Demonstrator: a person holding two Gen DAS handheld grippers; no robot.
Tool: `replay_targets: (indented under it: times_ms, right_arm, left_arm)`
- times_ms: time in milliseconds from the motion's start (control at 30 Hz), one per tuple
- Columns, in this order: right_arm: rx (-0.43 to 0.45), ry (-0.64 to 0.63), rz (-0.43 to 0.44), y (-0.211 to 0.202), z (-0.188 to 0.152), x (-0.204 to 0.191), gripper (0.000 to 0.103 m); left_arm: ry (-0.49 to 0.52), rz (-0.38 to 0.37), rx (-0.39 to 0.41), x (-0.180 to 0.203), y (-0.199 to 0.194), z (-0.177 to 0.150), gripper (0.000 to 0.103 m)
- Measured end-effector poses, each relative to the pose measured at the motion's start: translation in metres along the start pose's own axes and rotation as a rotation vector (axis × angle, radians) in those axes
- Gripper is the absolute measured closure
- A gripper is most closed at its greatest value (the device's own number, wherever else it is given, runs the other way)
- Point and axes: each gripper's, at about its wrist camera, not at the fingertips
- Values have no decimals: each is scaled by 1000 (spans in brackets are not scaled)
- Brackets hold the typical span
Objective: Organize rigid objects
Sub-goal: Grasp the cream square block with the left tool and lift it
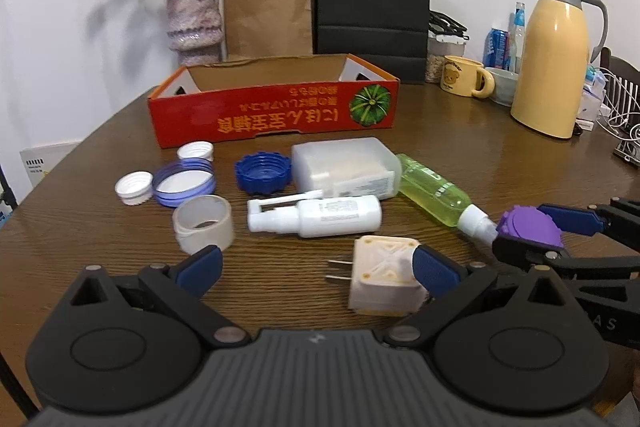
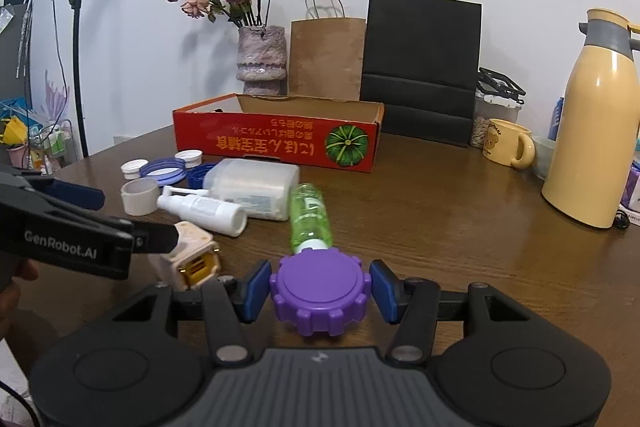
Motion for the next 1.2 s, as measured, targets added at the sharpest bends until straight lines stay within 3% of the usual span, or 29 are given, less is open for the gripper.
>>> replay_targets:
  times_ms: [300, 367, 467, 500, 1200]
  right_arm:
    - [-14, -23, 1, 8, 3, 12, 50]
    - [-13, -28, -1, 9, 4, 14, 50]
    - [-14, -28, 5, 10, 4, 14, 50]
    - [-14, -30, 7, 10, 4, 15, 50]
    - [-8, -47, 4, 9, 11, 8, 50]
  left_arm:
    - [-16, -13, -36, 18, 17, 6, 0]
    - [-15, -23, -41, 21, 19, 6, 4]
    - [-16, -46, -57, 24, 22, 7, 24]
    - [-16, -56, -64, 24, 23, 7, 35]
    - [-30, -67, -34, 14, 12, 12, 36]
Point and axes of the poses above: each gripper's, at about its wrist camera, not at the fingertips, and y roughly the way its jaws point, x to its right, z to its top, and after that the axes turned 13 degrees about -x, right-handed
